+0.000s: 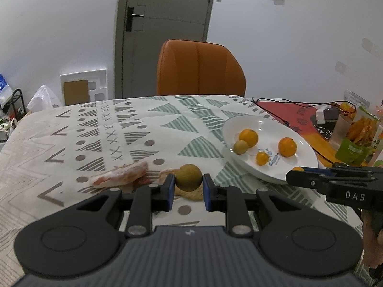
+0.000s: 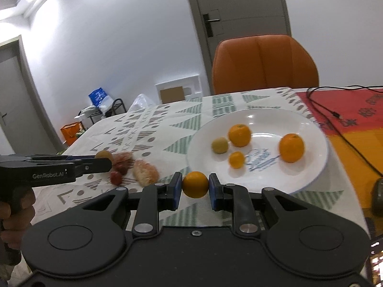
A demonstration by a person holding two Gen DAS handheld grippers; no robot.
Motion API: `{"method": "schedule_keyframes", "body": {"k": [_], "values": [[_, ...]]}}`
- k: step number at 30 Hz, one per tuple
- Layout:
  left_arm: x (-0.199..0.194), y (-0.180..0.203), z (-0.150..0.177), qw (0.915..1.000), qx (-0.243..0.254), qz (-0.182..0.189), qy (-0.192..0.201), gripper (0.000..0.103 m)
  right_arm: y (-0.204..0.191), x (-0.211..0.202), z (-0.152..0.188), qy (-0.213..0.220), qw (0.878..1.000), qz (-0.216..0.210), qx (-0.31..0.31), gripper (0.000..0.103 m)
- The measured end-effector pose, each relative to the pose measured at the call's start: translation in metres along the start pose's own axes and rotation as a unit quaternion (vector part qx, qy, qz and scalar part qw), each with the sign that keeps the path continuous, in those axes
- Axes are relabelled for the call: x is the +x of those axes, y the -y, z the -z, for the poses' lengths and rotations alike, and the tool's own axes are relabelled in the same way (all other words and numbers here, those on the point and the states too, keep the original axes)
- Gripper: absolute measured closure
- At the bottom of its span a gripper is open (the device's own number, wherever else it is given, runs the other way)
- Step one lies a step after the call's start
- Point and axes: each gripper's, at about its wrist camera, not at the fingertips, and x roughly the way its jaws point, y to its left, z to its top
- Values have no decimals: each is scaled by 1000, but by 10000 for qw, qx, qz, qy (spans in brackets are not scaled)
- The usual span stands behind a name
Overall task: Organize fruits
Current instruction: 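Carry the small orange into the white plate with the right gripper while the left drops its fruit there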
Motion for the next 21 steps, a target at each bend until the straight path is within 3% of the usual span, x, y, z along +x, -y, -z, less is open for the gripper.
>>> {"method": "schedule_keyframes", "body": {"k": [18,20,21], "values": [[17,34,-15,9993,340,164,2,80,39,-16,-10,282,9986,441,120,81],[18,38,-15,9992,372,177,-9,80,42,-16,-11,326,9982,475,161,79],[19,39,-15,9991,382,178,-16,80,44,-16,-11,377,9978,502,196,70]]}}
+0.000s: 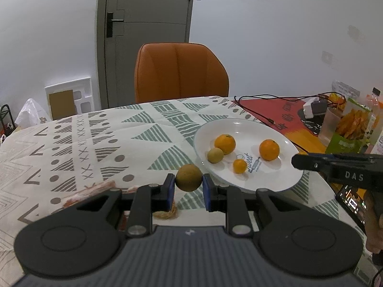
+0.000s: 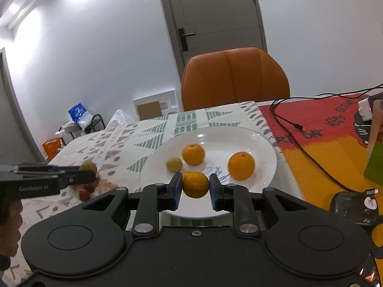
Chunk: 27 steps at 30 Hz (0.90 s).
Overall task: Organize fruits
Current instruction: 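Carry the small orange into the white plate with the right gripper while the left drops its fruit there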
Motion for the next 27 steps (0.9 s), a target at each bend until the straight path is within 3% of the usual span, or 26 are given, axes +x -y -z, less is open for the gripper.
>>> {"method": "schedule_keyframes", "body": {"k": [1,3,27], "values": [[1,1,-1,10000,10,2,-6,80,1,0,0,30,10000,74,10,56],[2,3,-2,10000,41,11,-8,80,1,-3,0,121,9999,92,-78,51],[39,49,-24,9984,466,328,-38,80,32,-19,27,-1,9984,222,517,45]]}}
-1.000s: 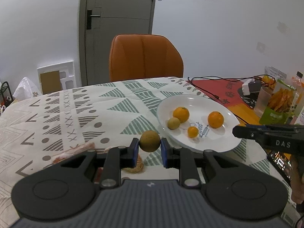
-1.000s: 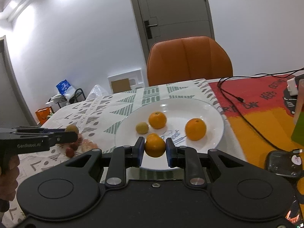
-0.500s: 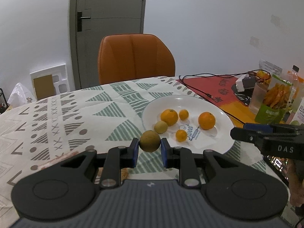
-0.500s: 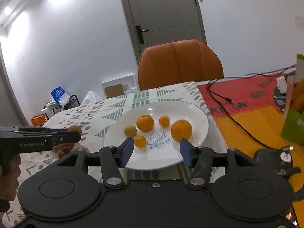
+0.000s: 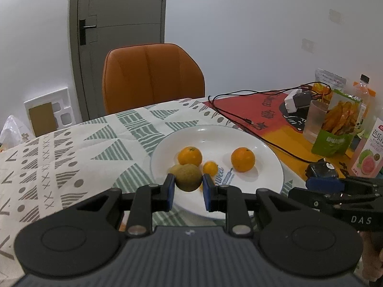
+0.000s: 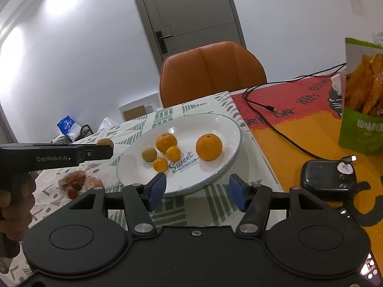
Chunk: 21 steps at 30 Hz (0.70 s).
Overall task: Organize fruits
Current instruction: 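Carry the small orange into the white plate with the right gripper while the left drops its fruit there, then move both open grippers back over the bread and pastry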
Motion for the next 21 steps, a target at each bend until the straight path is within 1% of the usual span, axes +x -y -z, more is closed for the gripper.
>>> {"method": "schedule_keyframes", "body": {"k": [6,7,8,11,12,14,16,17,21], "values": [[3,11,-9,9999,150,42,34,80,5,-6,-1,111,9999,-9,70,45],[3,12,-10,9999,137,27,44,79,6,-6,0,114,9999,3,79,45],[3,12,-11,9999,119,-13,67,76,7,-7,0,113,9999,8,94,45],[1,11,-12,9998,101,-130,94,73,8,-4,0,89,9999,4,119,45],[0,10,-11,9998,84,-150,83,70,7,-4,1,77,9999,-7,113,45],[-1,7,-10,9997,62,-227,58,57,4,-2,2,56,9999,-53,95,44],[-4,1,-8,9993,52,-352,74,49,1,0,2,40,9999,-97,69,45],[-5,-1,-7,9992,46,-398,83,45,-1,1,2,33,9999,-121,64,45],[-11,-13,-6,9982,-39,-591,109,38,-9,6,2,-3,9998,-208,29,44]]}}
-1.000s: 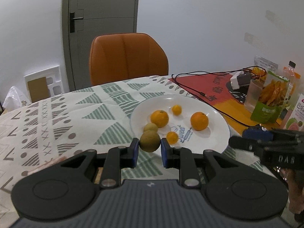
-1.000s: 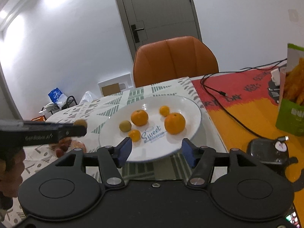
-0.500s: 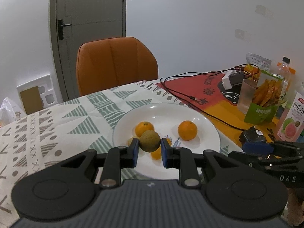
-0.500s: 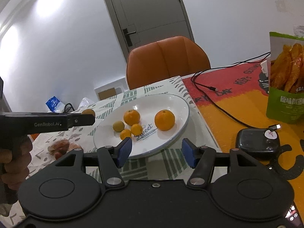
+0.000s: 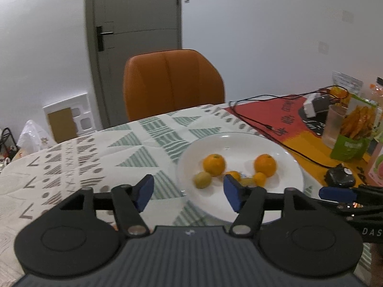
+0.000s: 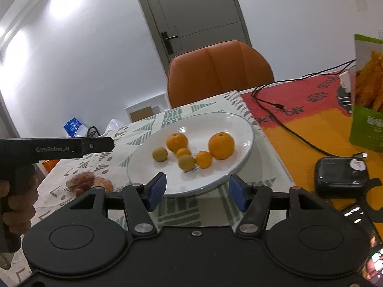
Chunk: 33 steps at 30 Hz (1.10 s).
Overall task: Organize fruits
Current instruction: 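Move both open grippers back over the bread and pastry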
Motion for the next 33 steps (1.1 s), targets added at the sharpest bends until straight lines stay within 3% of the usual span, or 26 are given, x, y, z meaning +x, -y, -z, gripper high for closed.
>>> {"method": "schedule_keyframes", "body": {"k": [7,33], "values": [[-10,-20,6,9995,-148,-295,16,32,-15,9,0,-83,9997,-194,-82,44],[-40,-111,42,9900,-942,-1029,-214,30,-90,45,4,-434,9934,-826,-663,44]]}}
